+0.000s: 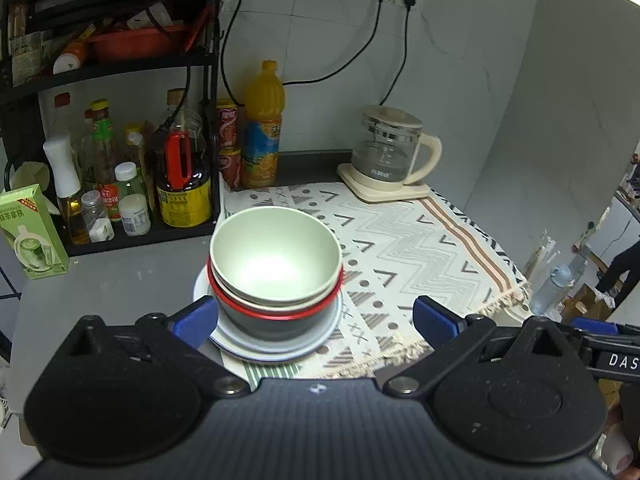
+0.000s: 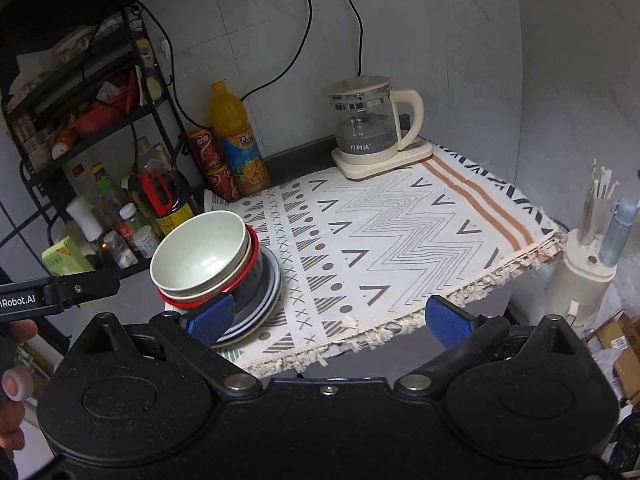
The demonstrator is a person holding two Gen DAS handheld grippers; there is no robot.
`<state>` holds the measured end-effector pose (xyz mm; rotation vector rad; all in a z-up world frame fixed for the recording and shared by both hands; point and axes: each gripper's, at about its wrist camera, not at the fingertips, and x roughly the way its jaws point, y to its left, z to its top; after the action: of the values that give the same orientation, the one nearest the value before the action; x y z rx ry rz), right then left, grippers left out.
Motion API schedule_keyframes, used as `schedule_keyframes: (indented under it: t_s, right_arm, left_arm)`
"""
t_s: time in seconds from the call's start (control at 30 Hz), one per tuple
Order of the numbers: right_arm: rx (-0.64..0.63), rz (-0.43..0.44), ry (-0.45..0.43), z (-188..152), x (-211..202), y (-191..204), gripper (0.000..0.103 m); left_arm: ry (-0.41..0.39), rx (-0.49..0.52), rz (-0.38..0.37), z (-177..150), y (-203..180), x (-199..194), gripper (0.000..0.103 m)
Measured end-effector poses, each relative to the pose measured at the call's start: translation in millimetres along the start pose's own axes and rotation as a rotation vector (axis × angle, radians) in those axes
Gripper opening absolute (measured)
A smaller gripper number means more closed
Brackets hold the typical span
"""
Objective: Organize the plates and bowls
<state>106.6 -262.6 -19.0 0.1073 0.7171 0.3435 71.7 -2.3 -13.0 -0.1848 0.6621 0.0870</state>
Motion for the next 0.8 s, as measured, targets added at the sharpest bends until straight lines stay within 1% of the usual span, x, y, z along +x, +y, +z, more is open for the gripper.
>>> schedule_keyframes:
  t_s: [0.07,0.17,0.27,0.37,0.47,0.63,0.8]
  right_arm:
    - [-0.008,-0.003,0.0,-3.6,-6.8,-2.3,0.102]
    - [-0.016,-0.012,0.007,-9.3,-13.7,-7.4,0.102]
    - [-0.023,-0.01,0.001,-14.7,-23.2,-11.0,0.102]
    - [-0.023,-0.013,-0.002,-18.7,-30.3,-13.8,0.102]
    - [-0.025,-0.012,0.002,-22.7,-36.2,-14.8,0.102]
    - [-0.044,-0.007,0.011,-29.2,-42.6,-7.8,0.102]
    - [-0.041,0.006,0.007,-32.7,-47.2,0.3,0.102]
  left_arm:
    - [-0.007,0.012,-0.002,-2.8,-4.1,-6.2,0.102]
    - [-0.029,0.025,0.015,-7.5,-8.6,-17.6,0.102]
    - [-0.012,0.035,0.005,-12.2,-8.7,-24.8,0.102]
    - [-0.012,0.018,0.003,-17.4,-5.1,-33.8,0.102]
    - [-0.011,0.026,0.018,-23.7,-2.7,-43.0,0.102]
    - [-0.004,0.03,0.042,-34.9,4.1,-61.7,0.102]
    - [0.013,0.024,0.026,-41.1,10.6,-71.4,0.102]
